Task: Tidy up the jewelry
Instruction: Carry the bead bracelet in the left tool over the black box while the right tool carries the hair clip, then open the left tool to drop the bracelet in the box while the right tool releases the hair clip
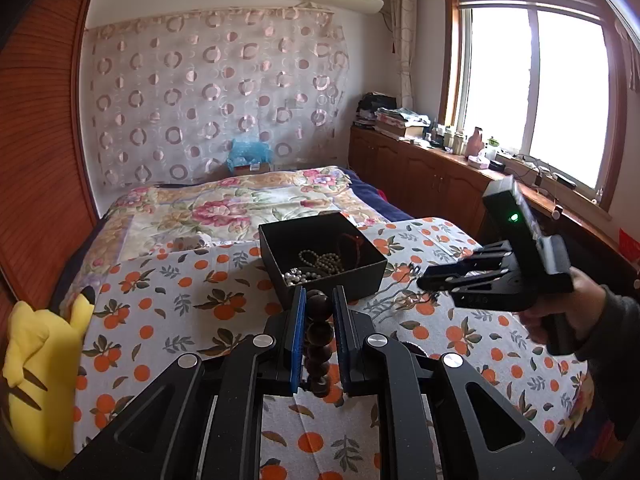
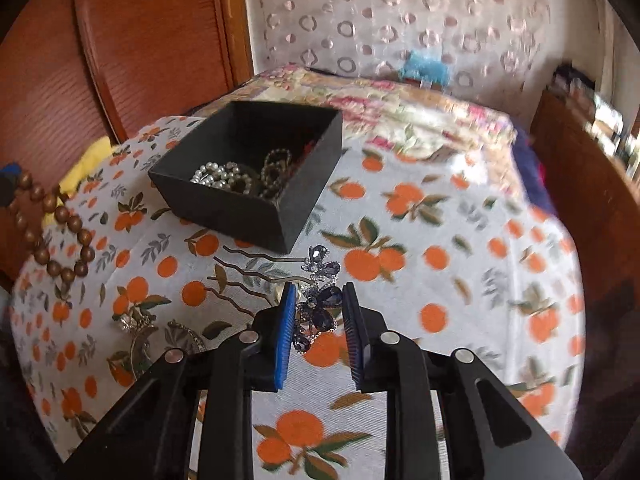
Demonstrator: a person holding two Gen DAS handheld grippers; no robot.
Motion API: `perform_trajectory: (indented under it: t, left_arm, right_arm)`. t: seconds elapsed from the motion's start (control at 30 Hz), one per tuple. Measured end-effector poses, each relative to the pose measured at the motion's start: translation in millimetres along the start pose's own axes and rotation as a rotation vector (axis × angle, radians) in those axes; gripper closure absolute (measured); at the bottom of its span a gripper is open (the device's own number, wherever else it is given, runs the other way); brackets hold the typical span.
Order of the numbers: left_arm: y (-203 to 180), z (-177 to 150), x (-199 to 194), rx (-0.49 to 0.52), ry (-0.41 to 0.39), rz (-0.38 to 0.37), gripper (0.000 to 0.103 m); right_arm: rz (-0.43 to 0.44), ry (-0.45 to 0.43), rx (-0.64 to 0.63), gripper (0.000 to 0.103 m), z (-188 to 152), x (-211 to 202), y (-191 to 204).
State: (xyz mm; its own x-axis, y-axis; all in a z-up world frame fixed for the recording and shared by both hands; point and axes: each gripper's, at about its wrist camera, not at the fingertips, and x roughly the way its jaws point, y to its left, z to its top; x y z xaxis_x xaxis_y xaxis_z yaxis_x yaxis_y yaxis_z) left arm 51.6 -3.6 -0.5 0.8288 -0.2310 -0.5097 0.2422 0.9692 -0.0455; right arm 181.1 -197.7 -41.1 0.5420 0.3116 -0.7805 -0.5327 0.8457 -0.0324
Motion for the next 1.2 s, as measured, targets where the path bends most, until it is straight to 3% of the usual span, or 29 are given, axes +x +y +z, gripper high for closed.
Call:
perform_trajectory:
  t: [0.27, 0.63, 0.97, 1.2]
  left_arm:
    - [-1.8, 1.7, -2.1, 0.009, -0.011, -0.001, 0.091]
    - [-8.8, 49.5, 2.9, 0.06, -0.057, 0.022, 0.091]
    - [-4.6, 92.6, 41.9, 0.08, -0.051, 0.028, 0.091]
    - [4.8, 105.9, 76.8, 0.075, -0.021, 0.024, 0.091]
  right_arm:
    - [-0.012, -0.05, -0.033, 0.078, 12.9, -29.9, -0.6]
    - [0.009, -0.097, -0.003, 0.077, 35.7, -27.3, 0.5]
    - [0.041, -0.124, 0.005, 0.077, 70.9, -7.4, -4.4]
    - [0.088, -0.106, -0.045, 0.077, 81.0, 17.2, 7.8]
